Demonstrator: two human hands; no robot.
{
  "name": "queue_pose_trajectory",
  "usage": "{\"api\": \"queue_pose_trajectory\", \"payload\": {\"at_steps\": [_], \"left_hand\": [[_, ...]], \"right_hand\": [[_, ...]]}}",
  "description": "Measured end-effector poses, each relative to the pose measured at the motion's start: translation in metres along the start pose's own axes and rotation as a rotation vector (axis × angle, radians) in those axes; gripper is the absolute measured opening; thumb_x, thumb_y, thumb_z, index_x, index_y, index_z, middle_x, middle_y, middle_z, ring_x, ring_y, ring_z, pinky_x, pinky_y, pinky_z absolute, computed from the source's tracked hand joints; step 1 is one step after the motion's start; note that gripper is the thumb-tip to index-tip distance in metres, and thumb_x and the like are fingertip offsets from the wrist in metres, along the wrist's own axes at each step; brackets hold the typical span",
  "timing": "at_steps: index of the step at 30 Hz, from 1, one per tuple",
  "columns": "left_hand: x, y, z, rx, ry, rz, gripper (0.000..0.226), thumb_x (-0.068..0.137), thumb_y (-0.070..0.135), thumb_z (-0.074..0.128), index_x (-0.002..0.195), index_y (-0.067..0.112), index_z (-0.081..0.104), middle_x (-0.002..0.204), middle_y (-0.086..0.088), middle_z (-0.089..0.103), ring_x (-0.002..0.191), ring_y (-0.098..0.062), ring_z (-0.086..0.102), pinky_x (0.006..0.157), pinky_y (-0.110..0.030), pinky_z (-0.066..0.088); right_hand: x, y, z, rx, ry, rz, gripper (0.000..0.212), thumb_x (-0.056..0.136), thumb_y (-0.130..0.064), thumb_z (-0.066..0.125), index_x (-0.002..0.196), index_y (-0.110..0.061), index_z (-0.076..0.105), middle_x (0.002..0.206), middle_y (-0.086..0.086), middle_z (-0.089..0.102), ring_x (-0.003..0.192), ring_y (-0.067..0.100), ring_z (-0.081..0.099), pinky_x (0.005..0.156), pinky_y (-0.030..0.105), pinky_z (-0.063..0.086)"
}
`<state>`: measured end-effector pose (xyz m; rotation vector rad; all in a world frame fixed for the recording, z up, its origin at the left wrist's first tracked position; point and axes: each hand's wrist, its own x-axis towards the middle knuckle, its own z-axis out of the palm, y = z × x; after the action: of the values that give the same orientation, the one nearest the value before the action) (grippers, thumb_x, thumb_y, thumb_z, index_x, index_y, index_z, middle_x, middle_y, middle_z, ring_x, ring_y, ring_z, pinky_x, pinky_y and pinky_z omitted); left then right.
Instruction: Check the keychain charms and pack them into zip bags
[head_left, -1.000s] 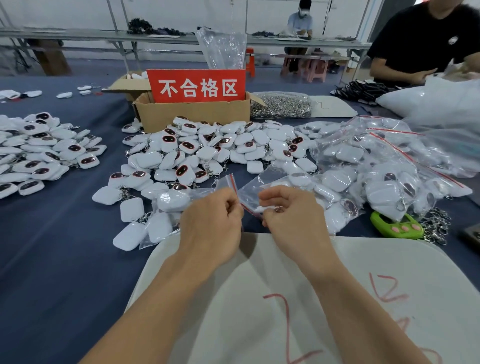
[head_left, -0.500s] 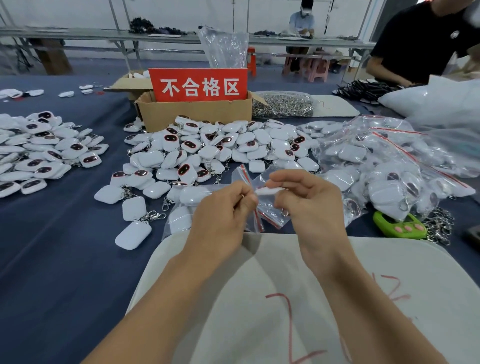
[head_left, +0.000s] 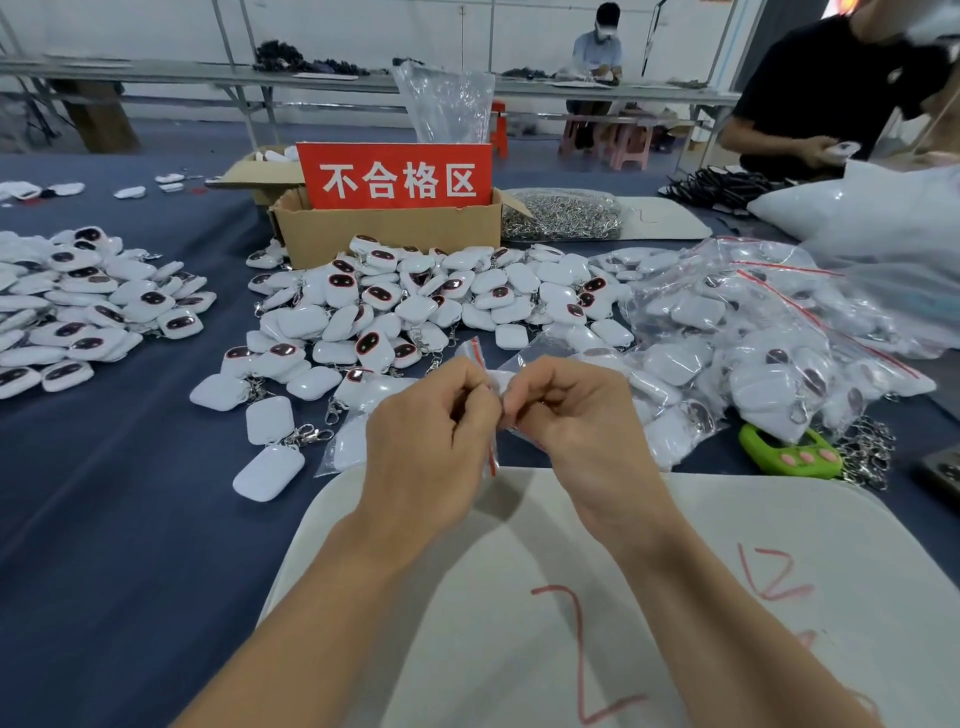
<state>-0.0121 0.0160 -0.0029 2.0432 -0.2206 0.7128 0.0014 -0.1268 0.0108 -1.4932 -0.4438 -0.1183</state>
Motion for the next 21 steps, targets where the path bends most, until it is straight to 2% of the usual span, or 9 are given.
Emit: {"api": "queue_pose_trajectory", "payload": {"at_steps": [3,7,10,12,14,16,17,19,21], "left_hand": [[0.001,0.005,-0.003,-0.14,-0.006,-0.001,0.027,0.09,0.018,0.048,0.064,0.024,0.048,0.052,0.005,0.055,0.05,-0.013,0.052,0.05,-0.017,0.037],[0.006,0.008,-0.005,-0.25,0.0,-0.058,0.035,0.087,0.009,0.048,0.057,0.027,0.044,0.047,0.008,0.049,0.045,-0.007,0.044,0.048,-0.016,0.035],[0.011,0.007,-0.007,-0.324,0.07,-0.133,0.035,0.087,0.009,0.048,0.055,0.021,0.039,0.047,0.012,0.039,0.049,-0.004,0.035,0.049,-0.018,0.03],[0.012,0.006,-0.006,-0.369,0.105,-0.164,0.036,0.087,0.007,0.047,0.056,0.018,0.036,0.048,0.012,0.036,0.049,-0.004,0.033,0.048,-0.017,0.029],[0.01,0.006,-0.005,-0.364,0.113,-0.154,0.031,0.088,0.008,0.048,0.059,0.013,0.037,0.05,0.01,0.036,0.05,-0.007,0.033,0.049,-0.018,0.029],[0.007,0.005,-0.004,-0.318,0.087,-0.111,0.028,0.09,0.015,0.049,0.063,0.01,0.044,0.051,0.003,0.044,0.052,-0.015,0.039,0.052,-0.028,0.035],[0.005,0.004,-0.003,-0.288,0.056,-0.085,0.026,0.091,0.017,0.05,0.066,0.01,0.048,0.052,-0.001,0.049,0.053,-0.02,0.044,0.054,-0.033,0.039],[0.0,0.005,0.0,-0.243,-0.049,-0.05,0.024,0.094,0.02,0.052,0.07,0.015,0.056,0.055,-0.002,0.055,0.056,-0.026,0.053,0.057,-0.041,0.046],[0.001,0.007,0.001,-0.3,-0.091,-0.079,0.024,0.097,0.023,0.054,0.075,0.019,0.064,0.053,0.004,0.057,0.052,-0.02,0.054,0.054,-0.035,0.046]], "right_hand": [[0.0,0.004,0.005,-0.004,-0.106,0.005,0.05,0.074,0.031,0.042,0.064,-0.014,0.063,0.066,0.013,0.066,0.067,0.024,0.063,0.072,0.033,0.051],[0.001,0.005,0.006,-0.188,-0.165,-0.053,0.049,0.068,0.029,0.039,0.064,-0.016,0.058,0.071,0.003,0.069,0.071,0.01,0.065,0.073,0.02,0.049],[-0.001,0.007,0.006,-0.224,-0.064,-0.072,0.049,0.071,0.027,0.041,0.072,-0.017,0.06,0.1,-0.001,0.076,0.099,0.005,0.068,0.086,0.024,0.05],[-0.002,0.007,0.006,-0.182,0.129,-0.046,0.035,0.075,0.014,0.056,0.081,-0.018,0.067,0.104,-0.006,0.077,0.106,0.004,0.07,0.088,0.028,0.056],[-0.001,0.009,0.004,-0.176,0.284,0.05,0.021,0.074,-0.009,0.067,0.086,-0.025,0.072,0.088,-0.006,0.077,0.082,0.01,0.074,0.076,0.029,0.058],[0.0,0.008,0.004,-0.139,0.233,0.263,0.008,0.077,-0.027,0.068,0.083,-0.028,0.073,0.075,-0.002,0.074,0.061,0.018,0.07,0.063,0.036,0.058],[0.0,0.008,0.006,-0.162,0.164,0.348,0.01,0.08,-0.034,0.065,0.08,-0.027,0.073,0.071,-0.001,0.073,0.057,0.02,0.068,0.06,0.037,0.057],[-0.002,0.011,0.009,-0.297,0.059,0.412,0.021,0.085,-0.036,0.06,0.072,-0.024,0.071,0.061,0.0,0.07,0.05,0.017,0.062,0.052,0.031,0.051],[0.0,0.013,0.008,-0.479,0.097,0.375,0.016,0.081,-0.031,0.062,0.069,-0.025,0.071,0.054,-0.003,0.066,0.045,0.01,0.055,0.047,0.024,0.044]]}}
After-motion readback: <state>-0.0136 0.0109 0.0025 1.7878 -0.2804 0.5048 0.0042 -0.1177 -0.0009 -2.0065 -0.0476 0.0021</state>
